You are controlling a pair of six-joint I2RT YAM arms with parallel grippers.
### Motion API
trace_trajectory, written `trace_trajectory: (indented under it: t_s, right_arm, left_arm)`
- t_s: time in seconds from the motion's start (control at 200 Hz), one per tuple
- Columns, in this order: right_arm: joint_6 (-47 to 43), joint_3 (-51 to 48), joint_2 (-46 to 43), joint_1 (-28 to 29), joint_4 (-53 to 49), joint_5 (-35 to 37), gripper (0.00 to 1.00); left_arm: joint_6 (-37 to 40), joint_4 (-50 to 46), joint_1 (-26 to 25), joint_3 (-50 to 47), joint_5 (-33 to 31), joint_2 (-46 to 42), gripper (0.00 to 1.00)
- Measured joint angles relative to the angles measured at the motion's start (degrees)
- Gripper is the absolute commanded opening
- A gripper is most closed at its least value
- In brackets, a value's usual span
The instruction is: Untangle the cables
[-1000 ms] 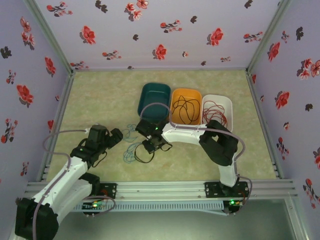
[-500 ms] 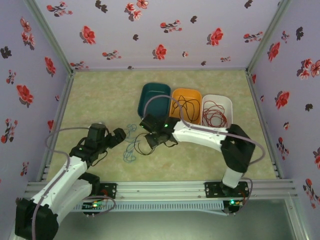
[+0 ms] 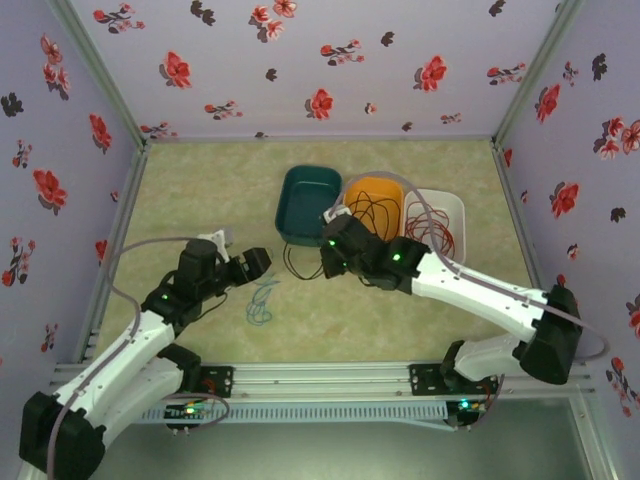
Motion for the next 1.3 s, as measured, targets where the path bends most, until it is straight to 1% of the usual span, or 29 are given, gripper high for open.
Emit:
trace_trajectory:
  t_s: [0.105, 0.21, 0.325, 0.465, 0.515, 0.57, 0.64, 0.685, 0.735, 0.86, 0.94, 0.97, 1.045, 1.16, 1.2, 1.3]
  right_arm:
    - [0.6, -0.8, -1.4, -0.4, 2.7, -0.3, 0.0]
    - [0.9, -1.4, -1.8, -0.5, 5.3, -0.7, 0.0]
    - [1.4, -2.4, -1.8, -0.5, 7.7, -1.7, 0.0]
    - [2.2, -3.1, -1.9, -0.6, 10.2, -2.4, 0.0]
    - [2.4, -3.4, -2.0, -0.6, 11.1, -2.6, 0.0]
    - [2.5, -3.6, -2.2, -0.6, 12.0, -2.6, 0.0]
    - [2.6, -3.9, -2.7, -0.6, 12.7, -2.5, 0.0]
    - [2.5, -4.2, -3.3, -0.7, 13.0, -2.4, 0.0]
    - [2.6, -4.4, -4.1, -0.7, 13.1, -2.0, 0.0]
    - [2.6, -4.8, -6.3, -0.9, 13.0, 0.0, 0.0]
    - [3.5, -5.3, -7.9, -1.0, 12.4, 3.3, 0.0]
    - [4.0, -5.5, -8.4, -1.0, 11.8, 4.4, 0.05]
    - [5.4, -6.0, -9.0, -1.0, 10.6, 7.4, 0.09]
    - [7.7, -7.3, -9.0, -1.0, 9.8, 10.6, 0.12]
    - [8.9, -7.6, -9.0, -1.0, 9.5, 11.4, 0.17]
    - [12.1, -8.1, -8.7, -1.3, 7.8, 14.0, 0.4]
  left_arm:
    - [-1.9, 7.7, -1.1, -1.2, 2.5, 2.3, 0.79]
    - [-4.0, 14.4, -1.6, -1.9, 4.6, 4.2, 0.75]
    - [-5.7, 19.8, -2.1, -1.9, 5.8, 5.9, 0.68]
    - [-6.4, 22.9, -3.0, -1.9, 6.5, 8.4, 0.57]
    - [-6.6, 23.5, -3.4, -1.9, 6.7, 9.2, 0.5]
    - [-6.7, 23.8, -3.7, -1.9, 6.8, 9.9, 0.38]
    - [-6.8, 24.1, -4.0, -1.9, 7.0, 10.6, 0.18]
    - [-6.6, 24.2, -4.0, -1.9, 7.0, 10.7, 0.07]
    - [-6.6, 24.1, -4.0, -1.9, 7.1, 10.6, 0.0]
    - [-4.9, 22.6, -4.1, -1.4, 7.0, 10.2, 0.0]
    - [-3.4, 19.9, -4.1, 0.0, 6.3, 9.1, 0.0]
    - [-2.7, 19.0, -4.1, 0.6, 6.0, 8.6, 0.0]
    - [-0.9, 17.2, -4.2, 2.3, 5.4, 7.0, 0.0]
    - [1.8, 15.1, -4.4, 4.6, 4.9, 4.9, 0.0]
    - [3.0, 14.1, -4.4, 5.7, 5.0, 4.3, 0.0]
    - [5.9, 10.3, -4.6, 9.5, 5.0, 3.3, 0.0]
